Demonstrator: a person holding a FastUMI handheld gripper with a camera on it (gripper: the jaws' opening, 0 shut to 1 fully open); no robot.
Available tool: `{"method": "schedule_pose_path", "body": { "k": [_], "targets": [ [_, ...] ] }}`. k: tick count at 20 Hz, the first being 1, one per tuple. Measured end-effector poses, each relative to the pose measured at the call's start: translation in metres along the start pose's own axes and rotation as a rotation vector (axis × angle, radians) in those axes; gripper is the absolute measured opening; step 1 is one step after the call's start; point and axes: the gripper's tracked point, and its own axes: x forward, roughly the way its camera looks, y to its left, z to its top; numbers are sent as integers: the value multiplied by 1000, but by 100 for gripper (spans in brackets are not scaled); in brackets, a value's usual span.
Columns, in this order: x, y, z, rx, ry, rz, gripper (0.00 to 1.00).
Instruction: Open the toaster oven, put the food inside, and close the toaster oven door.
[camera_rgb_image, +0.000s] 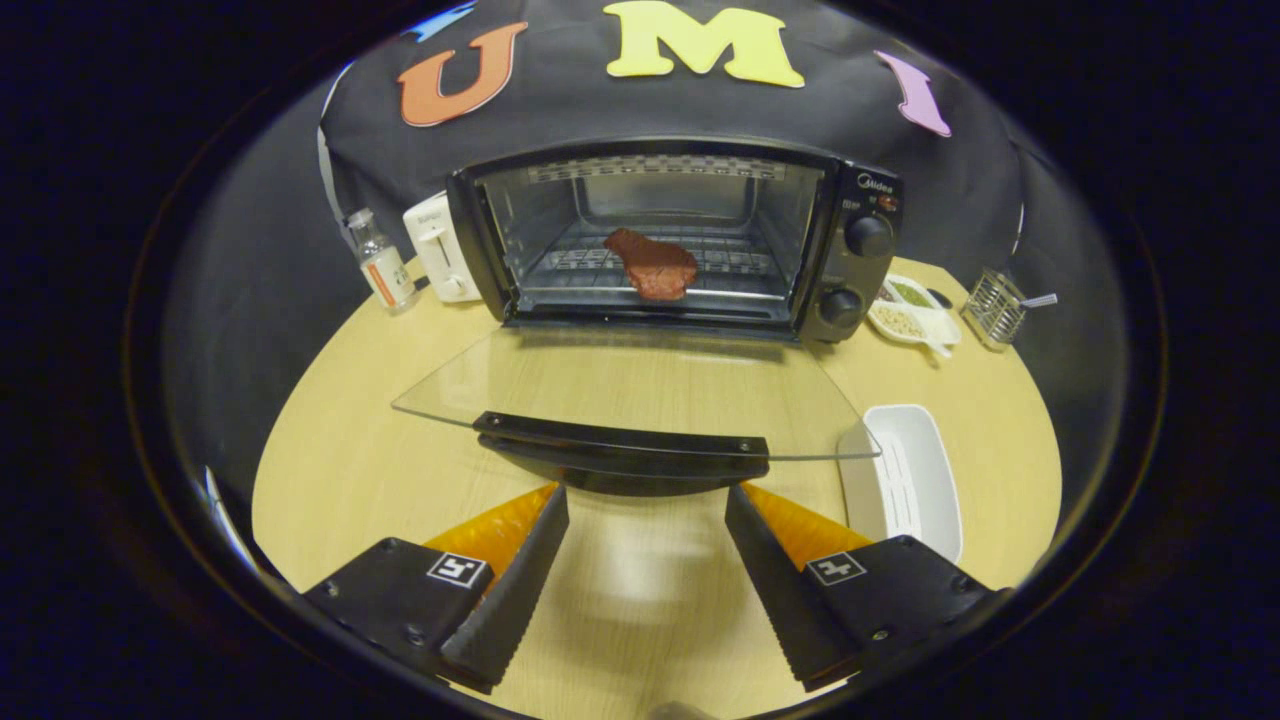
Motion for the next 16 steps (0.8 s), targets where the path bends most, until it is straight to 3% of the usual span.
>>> {"method": "schedule_pose_path", "body": {
  "k": [16],
  "targets": [
    [-23,1,120,21,-162,27,100]
  ]
}}
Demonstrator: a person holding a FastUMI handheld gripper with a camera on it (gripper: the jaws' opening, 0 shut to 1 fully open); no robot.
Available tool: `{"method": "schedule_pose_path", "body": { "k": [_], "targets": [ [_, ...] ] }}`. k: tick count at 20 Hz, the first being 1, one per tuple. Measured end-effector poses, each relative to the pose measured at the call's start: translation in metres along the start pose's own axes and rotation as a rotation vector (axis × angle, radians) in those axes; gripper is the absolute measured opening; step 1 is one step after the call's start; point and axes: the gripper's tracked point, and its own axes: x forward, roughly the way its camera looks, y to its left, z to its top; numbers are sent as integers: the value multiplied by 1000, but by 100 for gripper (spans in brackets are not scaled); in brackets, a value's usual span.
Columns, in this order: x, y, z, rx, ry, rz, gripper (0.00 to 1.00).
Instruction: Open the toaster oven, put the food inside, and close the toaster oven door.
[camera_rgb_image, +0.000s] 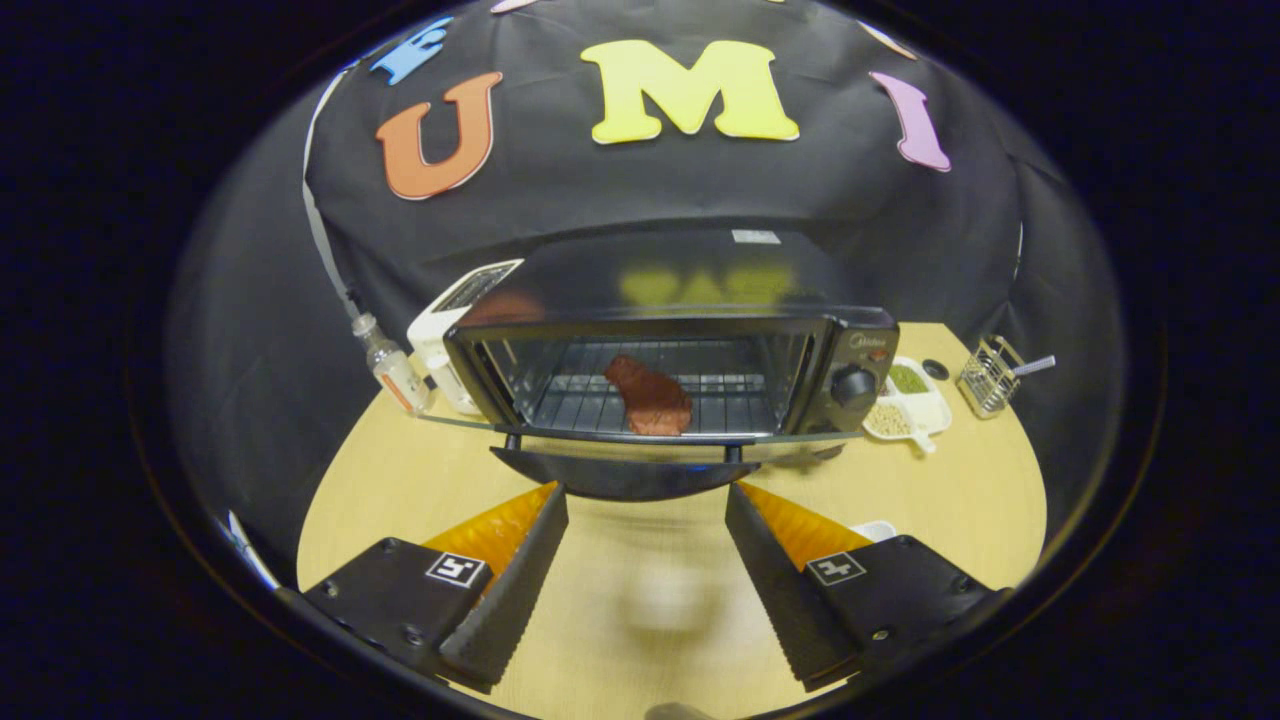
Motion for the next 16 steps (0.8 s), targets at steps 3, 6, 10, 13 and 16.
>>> {"method": "schedule_pose_path", "body": {
  "k": [3,6,10,13,16],
  "targets": [
    [6,-5,23,-27,-42,-21,100],
    [5,-9,27,-16,-55,-25,100],
    [4,-18,16,23,-30,-29,100],
    [0,-27,9,25,-21,-44,100],
    [-7,-35,5,27,-22,-57,100]
  ]
}}
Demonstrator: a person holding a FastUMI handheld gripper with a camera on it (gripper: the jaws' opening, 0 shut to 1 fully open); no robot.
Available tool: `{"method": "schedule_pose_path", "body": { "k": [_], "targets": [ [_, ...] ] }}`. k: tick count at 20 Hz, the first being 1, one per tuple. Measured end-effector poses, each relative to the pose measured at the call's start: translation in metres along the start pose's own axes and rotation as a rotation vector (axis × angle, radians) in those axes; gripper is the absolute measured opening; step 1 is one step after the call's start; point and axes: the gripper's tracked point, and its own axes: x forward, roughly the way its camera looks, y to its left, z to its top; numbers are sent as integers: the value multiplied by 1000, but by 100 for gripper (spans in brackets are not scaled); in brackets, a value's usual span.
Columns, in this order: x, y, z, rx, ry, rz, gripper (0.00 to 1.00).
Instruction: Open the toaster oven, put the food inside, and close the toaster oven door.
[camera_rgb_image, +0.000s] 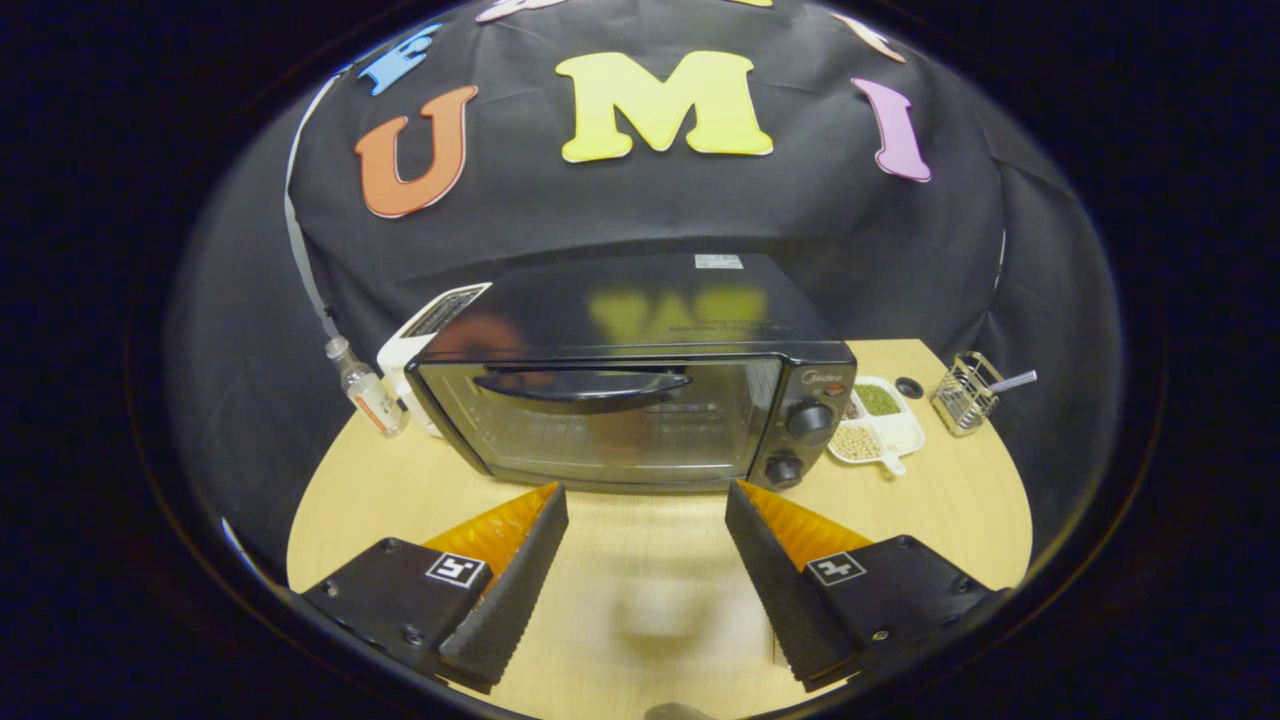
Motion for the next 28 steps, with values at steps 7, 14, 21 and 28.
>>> {"method": "schedule_pose_path", "body": {
  "k": [7,14,21,28],
  "targets": [
    [-20,-31,-12,9,5,-46,100],
    [-101,-107,20,-28,-100,-136,100],
    [-268,-171,122,-10,-450,-155,100],
    [-378,-226,142,-2,-611,-157,100]
  ]
}}
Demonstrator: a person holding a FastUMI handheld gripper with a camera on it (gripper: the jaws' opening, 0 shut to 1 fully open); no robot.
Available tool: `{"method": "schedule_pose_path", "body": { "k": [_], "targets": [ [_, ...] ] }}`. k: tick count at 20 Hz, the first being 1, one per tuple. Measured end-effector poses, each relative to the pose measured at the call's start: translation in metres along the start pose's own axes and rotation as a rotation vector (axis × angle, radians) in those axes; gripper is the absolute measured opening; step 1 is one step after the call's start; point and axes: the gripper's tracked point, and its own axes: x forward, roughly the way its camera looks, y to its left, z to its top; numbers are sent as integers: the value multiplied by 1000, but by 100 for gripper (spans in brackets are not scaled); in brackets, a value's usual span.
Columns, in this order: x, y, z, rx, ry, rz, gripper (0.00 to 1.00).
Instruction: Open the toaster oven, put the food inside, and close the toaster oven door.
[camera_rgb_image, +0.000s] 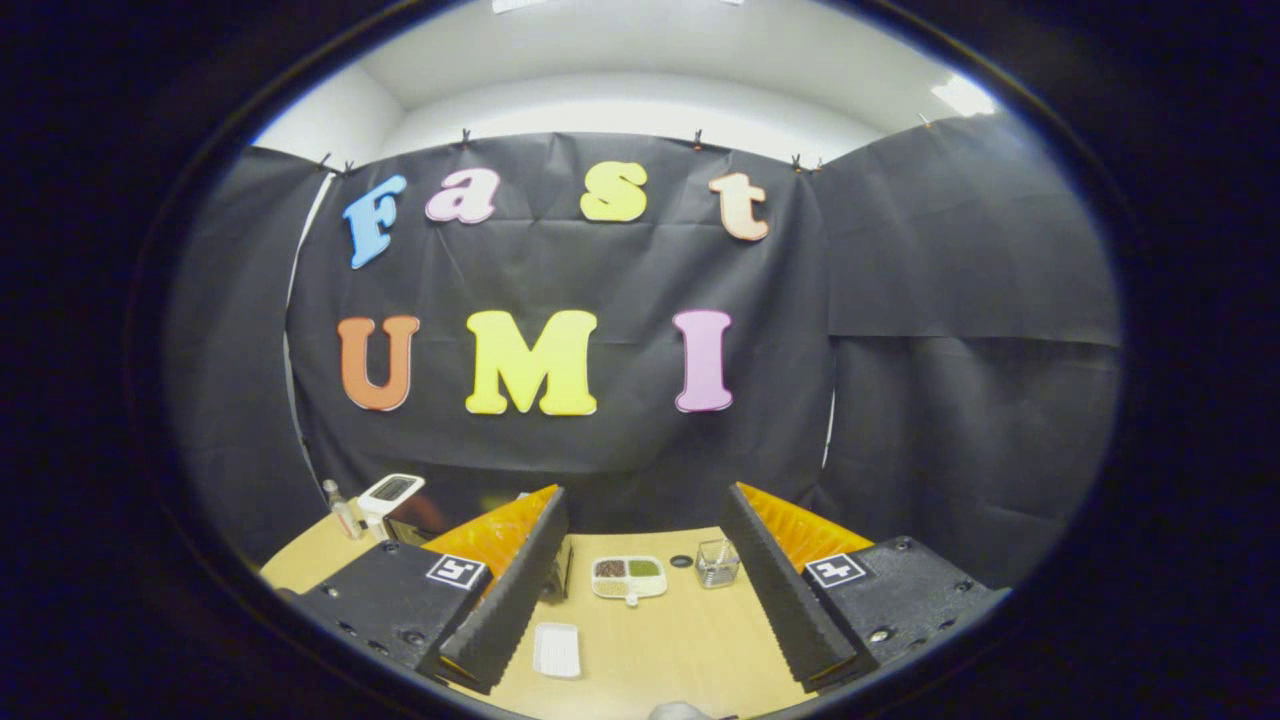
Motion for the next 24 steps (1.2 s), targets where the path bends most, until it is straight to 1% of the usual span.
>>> {"method": "schedule_pose_path", "body": {
  "k": [6,11,17,24],
  "targets": [
    [-22,-23,2,-29,-39,61,100],
    [-22,-17,-5,0,-39,127,100],
    [-18,-16,-10,23,-34,151,100],
    [-9,-24,-13,13,-27,125,100]
  ]
}}
